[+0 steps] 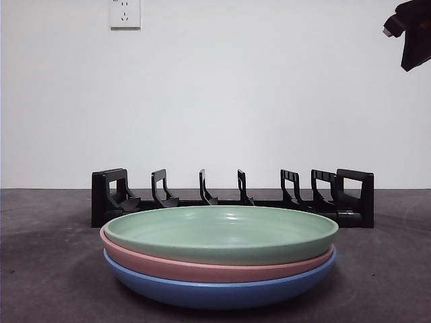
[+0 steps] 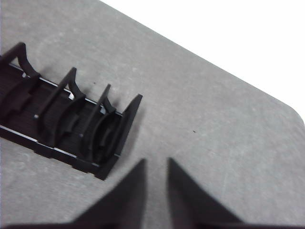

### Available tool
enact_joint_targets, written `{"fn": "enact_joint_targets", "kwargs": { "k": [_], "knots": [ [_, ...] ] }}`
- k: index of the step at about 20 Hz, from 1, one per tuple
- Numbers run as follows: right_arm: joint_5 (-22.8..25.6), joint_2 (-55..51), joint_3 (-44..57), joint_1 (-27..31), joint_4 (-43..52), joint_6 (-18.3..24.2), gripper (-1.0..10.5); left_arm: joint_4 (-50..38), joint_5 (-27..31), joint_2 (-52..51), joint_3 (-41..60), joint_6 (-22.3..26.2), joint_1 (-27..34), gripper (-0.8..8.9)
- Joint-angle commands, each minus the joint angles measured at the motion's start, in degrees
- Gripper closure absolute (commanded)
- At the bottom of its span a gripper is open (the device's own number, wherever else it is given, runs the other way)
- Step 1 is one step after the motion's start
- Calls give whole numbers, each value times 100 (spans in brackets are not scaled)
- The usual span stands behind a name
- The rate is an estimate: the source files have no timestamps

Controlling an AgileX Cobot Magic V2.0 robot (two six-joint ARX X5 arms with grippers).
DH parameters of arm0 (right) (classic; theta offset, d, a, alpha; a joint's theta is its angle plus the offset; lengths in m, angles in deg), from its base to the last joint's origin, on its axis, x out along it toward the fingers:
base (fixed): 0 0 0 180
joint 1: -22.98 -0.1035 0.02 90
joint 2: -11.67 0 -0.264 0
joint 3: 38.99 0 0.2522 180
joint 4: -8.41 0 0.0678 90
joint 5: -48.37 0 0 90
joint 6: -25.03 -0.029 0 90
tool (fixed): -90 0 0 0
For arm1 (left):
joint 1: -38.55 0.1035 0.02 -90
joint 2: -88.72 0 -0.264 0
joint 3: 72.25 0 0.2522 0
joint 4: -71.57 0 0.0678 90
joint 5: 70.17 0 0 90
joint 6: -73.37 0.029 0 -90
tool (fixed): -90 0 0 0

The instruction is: Place the plate

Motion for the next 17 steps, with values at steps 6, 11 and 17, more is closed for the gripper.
{"fn": "enact_joint_targets", "kwargs": {
  "k": [6, 11, 17],
  "knots": [
    [-31, 35, -28, -26, 81, 20, 926, 323, 7, -77, -101, 212, -22, 806],
    [-33, 35, -28, -26, 81, 20, 926, 282, 9, -109, -90, 501, -13, 806],
    [-33, 35, -28, -26, 81, 20, 926, -1182, -577, -1187, 1945, 999, 1515, 806]
  ]
}}
